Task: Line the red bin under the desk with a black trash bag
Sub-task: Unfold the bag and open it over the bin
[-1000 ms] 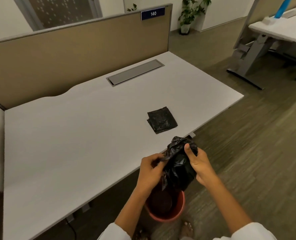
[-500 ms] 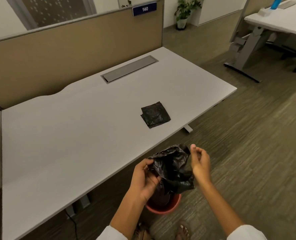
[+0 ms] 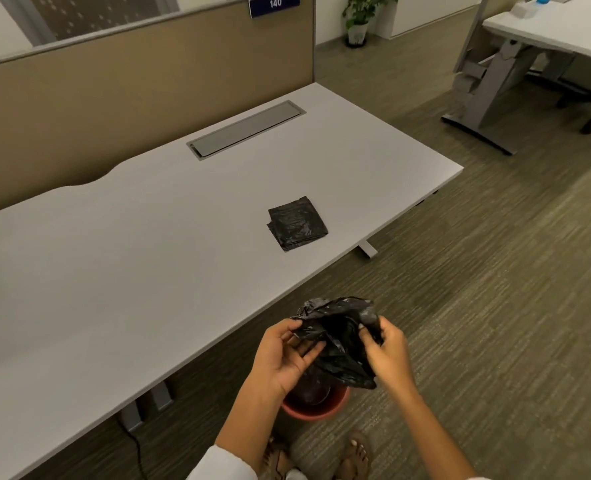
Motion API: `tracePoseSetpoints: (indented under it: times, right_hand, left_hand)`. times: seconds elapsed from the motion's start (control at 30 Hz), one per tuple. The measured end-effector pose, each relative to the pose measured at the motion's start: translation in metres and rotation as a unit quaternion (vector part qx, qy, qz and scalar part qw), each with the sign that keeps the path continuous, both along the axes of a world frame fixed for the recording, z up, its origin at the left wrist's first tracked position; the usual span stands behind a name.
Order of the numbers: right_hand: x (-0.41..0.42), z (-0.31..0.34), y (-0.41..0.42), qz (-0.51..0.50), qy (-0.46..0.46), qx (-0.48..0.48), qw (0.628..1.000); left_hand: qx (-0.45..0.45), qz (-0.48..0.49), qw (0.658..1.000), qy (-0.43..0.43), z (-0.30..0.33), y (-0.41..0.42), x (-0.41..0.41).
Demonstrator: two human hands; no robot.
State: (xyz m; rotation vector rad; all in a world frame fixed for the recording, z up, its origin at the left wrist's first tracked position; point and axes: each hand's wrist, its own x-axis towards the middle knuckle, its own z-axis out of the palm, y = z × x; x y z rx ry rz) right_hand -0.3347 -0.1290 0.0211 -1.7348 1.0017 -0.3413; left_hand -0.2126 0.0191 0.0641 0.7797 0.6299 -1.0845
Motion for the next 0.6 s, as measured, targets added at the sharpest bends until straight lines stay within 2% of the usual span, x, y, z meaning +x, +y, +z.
tracePoseSetpoints:
  times: [0.17,0.27,0.4,0.6]
  right_hand:
    - [-0.005,-0.008,-0.017,0.021,-0.002,0.002,1.000]
    - [-0.008,-0.011,-0.021,-0.002,0.006,-0.018,1.000]
    - [-0.008,-0.014,-0.027,-0.016,0.027,-0.064,0.997]
    - [-0.005,-0.013,-0.029,0.026,-0.007,-0.121,0.992]
  left_hand:
    - [0.027,0.004,1.000,-0.002,-0.012,0.006,0.006]
    - [0.088,0.011,0.996,-0.014,-0.019,0.008,0.011]
    - [0.212,0.001,0.972,-0.102,-0.026,0.012,0.016]
    - [0.322,0.003,0.915,-0.245,-0.035,0.023,0.019]
